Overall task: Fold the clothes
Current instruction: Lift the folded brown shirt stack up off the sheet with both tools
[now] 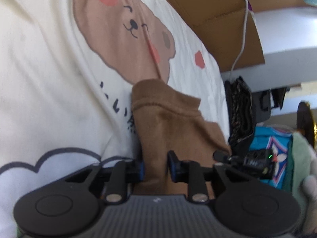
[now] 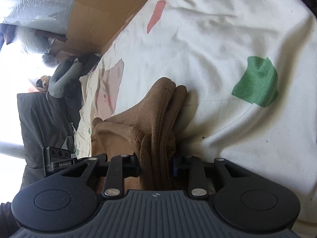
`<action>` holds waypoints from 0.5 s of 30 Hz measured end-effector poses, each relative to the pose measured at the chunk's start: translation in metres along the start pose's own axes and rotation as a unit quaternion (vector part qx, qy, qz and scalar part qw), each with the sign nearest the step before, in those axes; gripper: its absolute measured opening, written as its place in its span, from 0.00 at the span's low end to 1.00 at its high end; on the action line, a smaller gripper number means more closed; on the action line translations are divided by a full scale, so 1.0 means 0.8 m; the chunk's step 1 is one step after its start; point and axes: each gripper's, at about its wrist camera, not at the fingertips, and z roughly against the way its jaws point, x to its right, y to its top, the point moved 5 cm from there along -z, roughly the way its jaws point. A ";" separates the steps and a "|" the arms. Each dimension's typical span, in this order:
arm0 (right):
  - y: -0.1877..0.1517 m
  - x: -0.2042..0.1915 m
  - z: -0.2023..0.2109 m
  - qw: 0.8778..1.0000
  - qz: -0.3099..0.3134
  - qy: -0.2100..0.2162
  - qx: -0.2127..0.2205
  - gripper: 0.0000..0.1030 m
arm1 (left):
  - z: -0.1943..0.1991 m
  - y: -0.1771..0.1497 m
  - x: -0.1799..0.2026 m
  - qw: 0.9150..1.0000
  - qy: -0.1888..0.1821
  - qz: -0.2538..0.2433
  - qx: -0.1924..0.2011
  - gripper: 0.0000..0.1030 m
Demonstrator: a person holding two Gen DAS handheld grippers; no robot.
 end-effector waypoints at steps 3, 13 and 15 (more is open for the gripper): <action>-0.001 -0.006 0.006 1.000 0.003 -0.004 0.008 0.21 | 0.001 0.007 0.000 1.000 0.005 0.005 0.001 0.12; -0.007 -0.053 0.032 0.999 0.041 -0.021 0.029 0.19 | 0.028 0.004 0.036 0.999 0.030 -0.019 0.028 0.06; -0.010 -0.063 0.037 0.998 0.050 -0.025 0.033 0.19 | 0.033 0.003 0.046 0.999 0.033 -0.022 0.035 0.06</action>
